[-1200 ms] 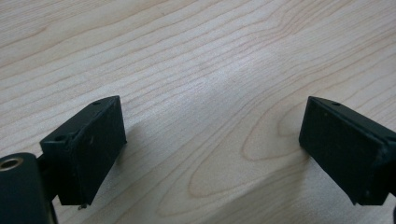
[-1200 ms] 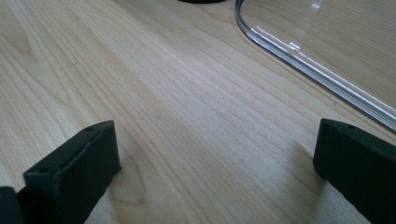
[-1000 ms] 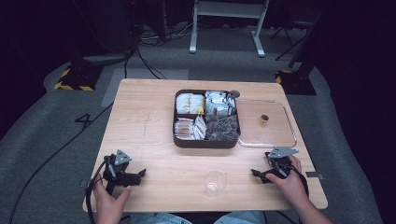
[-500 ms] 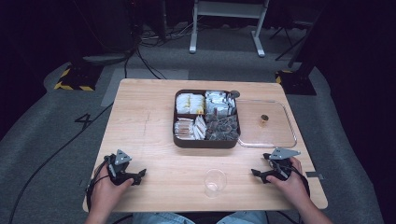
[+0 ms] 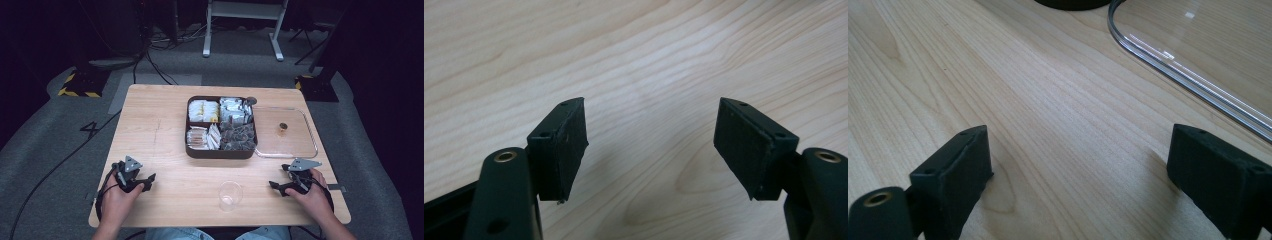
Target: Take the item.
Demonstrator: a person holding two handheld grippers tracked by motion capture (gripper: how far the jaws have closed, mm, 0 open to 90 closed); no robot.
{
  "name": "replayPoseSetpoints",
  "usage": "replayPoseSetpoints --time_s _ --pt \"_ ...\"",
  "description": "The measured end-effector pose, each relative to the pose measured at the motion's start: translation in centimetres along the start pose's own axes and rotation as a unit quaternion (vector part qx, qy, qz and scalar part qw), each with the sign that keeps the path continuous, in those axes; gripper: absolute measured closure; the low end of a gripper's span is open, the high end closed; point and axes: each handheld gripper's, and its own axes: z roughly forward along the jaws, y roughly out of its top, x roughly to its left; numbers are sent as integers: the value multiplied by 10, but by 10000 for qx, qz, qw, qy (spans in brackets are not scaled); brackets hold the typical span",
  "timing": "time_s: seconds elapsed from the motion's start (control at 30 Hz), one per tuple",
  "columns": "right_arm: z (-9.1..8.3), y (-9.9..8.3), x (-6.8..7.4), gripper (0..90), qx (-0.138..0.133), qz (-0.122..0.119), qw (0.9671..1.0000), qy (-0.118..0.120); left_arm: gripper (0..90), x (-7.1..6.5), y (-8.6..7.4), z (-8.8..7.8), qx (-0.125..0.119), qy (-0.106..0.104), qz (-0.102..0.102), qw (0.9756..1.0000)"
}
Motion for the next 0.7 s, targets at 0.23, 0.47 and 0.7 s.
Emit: replayPoseSetpoints --time_s 0.23,0.47,0.7 --pt "0 0 0 107 -2 -2 10000 -1 272 -16 22 -12 -214 -587 174 9979" --pt "0 0 0 107 -5 -5 10000 3 307 -29 48 -25 -351 -654 558 9957" --pt "0 0 0 107 -4 -3 10000 6 323 -34 72 -24 -502 -829 790 9922"
